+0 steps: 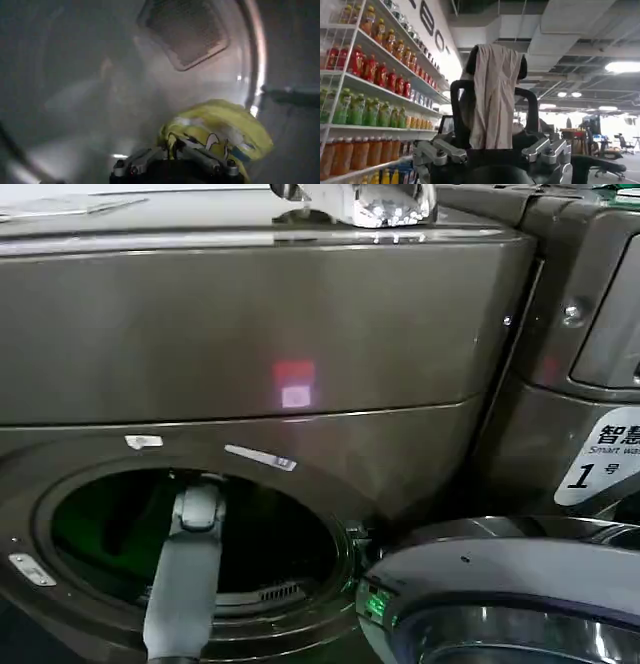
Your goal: Grasp the clothes from the dryer.
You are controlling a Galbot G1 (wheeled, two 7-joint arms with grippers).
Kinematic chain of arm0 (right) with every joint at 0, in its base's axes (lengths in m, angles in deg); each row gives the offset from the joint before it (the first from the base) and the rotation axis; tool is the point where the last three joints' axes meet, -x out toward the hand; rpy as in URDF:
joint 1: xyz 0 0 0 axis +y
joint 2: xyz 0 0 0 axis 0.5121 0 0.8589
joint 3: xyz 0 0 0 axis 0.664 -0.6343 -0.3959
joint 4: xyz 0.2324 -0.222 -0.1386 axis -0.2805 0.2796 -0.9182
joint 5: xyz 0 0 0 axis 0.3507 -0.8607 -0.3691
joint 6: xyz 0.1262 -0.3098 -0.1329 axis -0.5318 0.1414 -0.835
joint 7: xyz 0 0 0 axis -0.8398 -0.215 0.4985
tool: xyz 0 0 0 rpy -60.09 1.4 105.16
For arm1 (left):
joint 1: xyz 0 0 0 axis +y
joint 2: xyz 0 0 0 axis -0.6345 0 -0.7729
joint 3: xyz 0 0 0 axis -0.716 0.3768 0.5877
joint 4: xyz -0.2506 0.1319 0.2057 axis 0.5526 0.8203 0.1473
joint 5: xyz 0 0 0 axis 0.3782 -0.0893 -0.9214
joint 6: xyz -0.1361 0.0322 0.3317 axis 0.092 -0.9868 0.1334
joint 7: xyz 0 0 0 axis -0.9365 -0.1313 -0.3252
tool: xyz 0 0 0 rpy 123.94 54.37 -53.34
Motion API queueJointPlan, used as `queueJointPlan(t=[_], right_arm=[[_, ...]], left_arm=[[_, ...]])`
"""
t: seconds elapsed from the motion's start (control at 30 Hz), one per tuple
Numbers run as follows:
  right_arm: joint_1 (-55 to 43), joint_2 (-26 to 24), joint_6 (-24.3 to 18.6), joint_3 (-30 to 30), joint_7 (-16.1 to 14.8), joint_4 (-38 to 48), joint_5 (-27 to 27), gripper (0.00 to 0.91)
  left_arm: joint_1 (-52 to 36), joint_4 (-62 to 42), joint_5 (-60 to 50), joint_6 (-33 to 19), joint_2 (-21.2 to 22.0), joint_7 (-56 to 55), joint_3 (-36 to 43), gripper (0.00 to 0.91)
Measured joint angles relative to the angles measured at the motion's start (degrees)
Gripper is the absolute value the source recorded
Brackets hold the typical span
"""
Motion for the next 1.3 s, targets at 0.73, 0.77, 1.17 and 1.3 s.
queueJointPlan(t=[0.73, 0.77, 1.17, 1.3], right_arm=[[-0.43, 0.53, -0.53, -0.5, -0.25, -0.4, -0.51, 0.907], [-0.42, 0.59, -0.52, -0.5, -0.34, -0.43, -0.65, 0.907], [-0.66, 0.49, 0.47, 0.62, -0.31, -0.9, -0.94, 0.907], [-0.77, 0.41, 0.91, 0.77, -0.25, -1.02, -1.03, 0.907]], left_arm=[[1.85, 1.64, 8.1, 4.12, 0.45, -7.5, 0.76, 0.0], [1.92, 1.64, 8.23, 4.15, 0.44, -7.54, 0.76, 0.0], [2.28, 2.09, 8.75, 4.38, 0.2, -7.59, 0.66, 0.0], [2.32, 2.11, 8.8, 4.4, 0.19, -7.5, 0.67, 0.0]])
